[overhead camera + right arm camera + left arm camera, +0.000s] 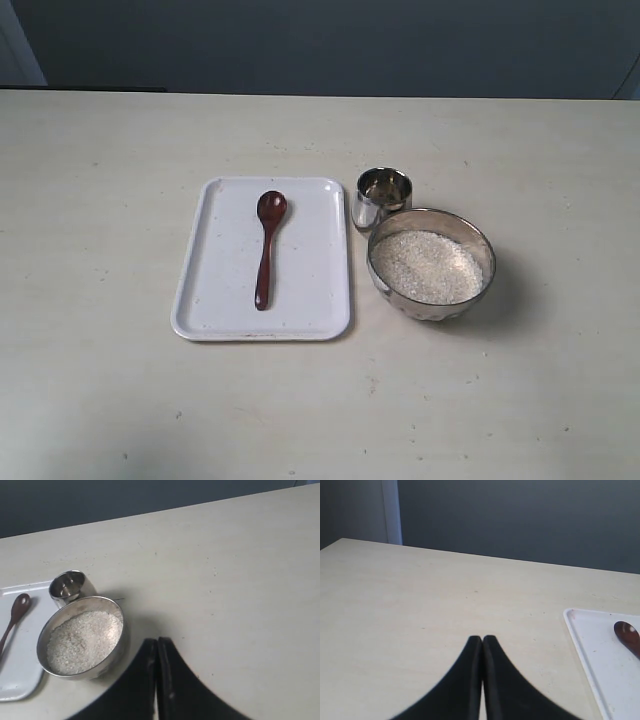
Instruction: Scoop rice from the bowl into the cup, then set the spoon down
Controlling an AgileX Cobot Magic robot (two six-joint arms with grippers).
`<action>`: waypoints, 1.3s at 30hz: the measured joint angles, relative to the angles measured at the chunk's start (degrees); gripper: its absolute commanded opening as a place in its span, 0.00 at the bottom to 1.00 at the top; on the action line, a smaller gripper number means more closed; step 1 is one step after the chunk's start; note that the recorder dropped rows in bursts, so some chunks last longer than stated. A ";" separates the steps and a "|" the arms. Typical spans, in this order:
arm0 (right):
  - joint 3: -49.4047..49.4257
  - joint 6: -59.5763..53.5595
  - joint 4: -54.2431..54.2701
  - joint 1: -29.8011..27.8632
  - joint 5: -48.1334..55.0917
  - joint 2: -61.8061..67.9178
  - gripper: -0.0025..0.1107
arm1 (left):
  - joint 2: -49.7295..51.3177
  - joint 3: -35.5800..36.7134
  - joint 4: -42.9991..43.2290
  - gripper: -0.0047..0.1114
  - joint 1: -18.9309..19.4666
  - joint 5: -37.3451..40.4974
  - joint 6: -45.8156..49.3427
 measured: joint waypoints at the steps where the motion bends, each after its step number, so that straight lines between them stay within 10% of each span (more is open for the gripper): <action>1: 0.00 0.00 0.03 0.00 0.00 0.00 0.02 | 0.00 0.00 0.00 0.04 0.00 0.00 0.00; 10: 0.00 0.09 0.36 -2.70 -0.36 -2.61 0.02 | 0.00 0.00 0.00 0.04 0.00 0.00 0.00; 23: 7.78 -5.28 -0.98 -34.20 -24.28 -11.26 0.02 | 0.00 0.00 0.00 0.04 0.00 0.00 0.00; 39: 25.99 -8.87 8.59 -35.37 -35.86 -11.38 0.02 | 0.00 0.00 0.00 0.04 0.00 0.00 0.00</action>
